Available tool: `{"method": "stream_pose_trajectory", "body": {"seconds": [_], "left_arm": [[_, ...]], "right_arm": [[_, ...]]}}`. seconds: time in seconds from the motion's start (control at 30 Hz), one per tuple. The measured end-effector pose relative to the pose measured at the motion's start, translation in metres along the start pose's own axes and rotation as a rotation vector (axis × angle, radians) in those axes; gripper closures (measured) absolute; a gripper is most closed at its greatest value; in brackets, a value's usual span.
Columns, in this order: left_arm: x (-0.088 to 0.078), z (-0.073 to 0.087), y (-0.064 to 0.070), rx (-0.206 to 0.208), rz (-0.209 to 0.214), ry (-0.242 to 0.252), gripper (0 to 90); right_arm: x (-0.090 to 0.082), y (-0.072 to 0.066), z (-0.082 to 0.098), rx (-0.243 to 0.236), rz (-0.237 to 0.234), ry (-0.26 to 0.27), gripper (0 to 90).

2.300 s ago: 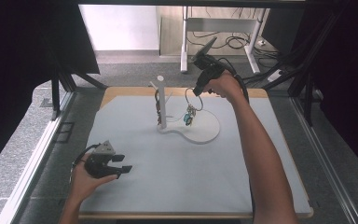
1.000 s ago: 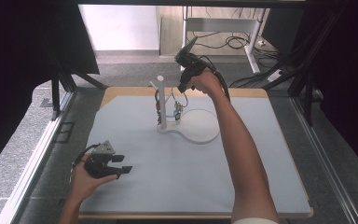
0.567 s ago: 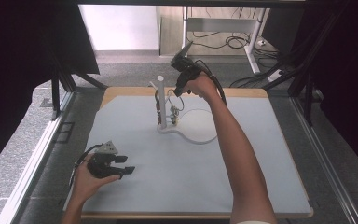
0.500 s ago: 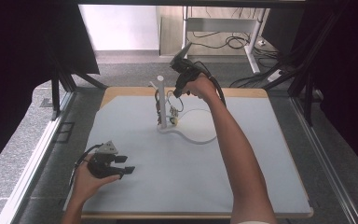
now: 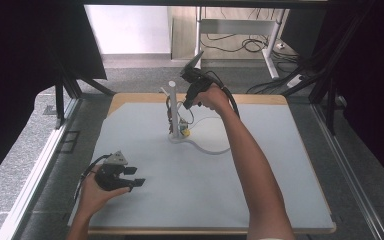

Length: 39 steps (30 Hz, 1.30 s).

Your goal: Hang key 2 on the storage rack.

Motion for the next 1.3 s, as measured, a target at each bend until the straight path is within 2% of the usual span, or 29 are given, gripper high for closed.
{"method": "stream_pose_trajectory", "body": {"seconds": [0.2, 0.43, 0.53, 0.6, 0.7, 0.87, 0.97, 1.07, 1.3], "left_arm": [[0.0, 0.0, 0.0, -0.002, -0.001, -0.002, 42.8], [0.001, 0.0, 0.0, 0.004, -0.002, -0.018, 42.7], [0.001, 0.0, 0.0, 0.001, -0.003, -0.019, 42.7], [0.001, 0.0, 0.0, 0.0, -0.001, -0.019, 42.6], [0.0, 0.0, 0.0, -0.003, 0.001, -0.017, 42.6], [0.0, 0.0, -0.001, -0.007, -0.009, -0.004, 42.5], [-0.001, 0.0, -0.001, -0.008, -0.013, -0.005, 42.6], [-0.001, 0.0, -0.001, -0.006, -0.02, -0.009, 42.6], [-0.002, 0.003, 0.001, 0.001, -0.025, -0.024, 42.1]], "right_arm": [[0.008, -0.002, 0.002, 0.0, -0.019, -0.004, 88.0], [0.016, -0.004, 0.005, 0.009, -0.057, 0.018, 85.8], [0.016, -0.005, 0.007, 0.004, -0.047, 0.024, 78.0], [0.015, -0.004, 0.01, 0.006, -0.044, 0.034, 76.3], [0.01, -0.003, 0.015, -0.003, -0.028, 0.047, 67.6], [-0.003, -0.004, 0.026, -0.023, -0.004, 0.11, 58.2], [-0.009, -0.009, 0.036, -0.056, -0.005, 0.157, 53.9], [-0.014, -0.013, 0.051, -0.062, -0.012, 0.182, 51.9], [-0.025, -0.02, 0.104, -0.053, 0.012, 0.273, 48.2]]}}
Point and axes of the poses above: each handheld gripper's, and its own axes: x roughly forward along the jaws, z roughly out of its underside, y roughly to its right, the point moved 3 cm from there along x, roughly forward along the jaws, and after that the axes turned 15 degrees about -x, right-handed, at the moved point
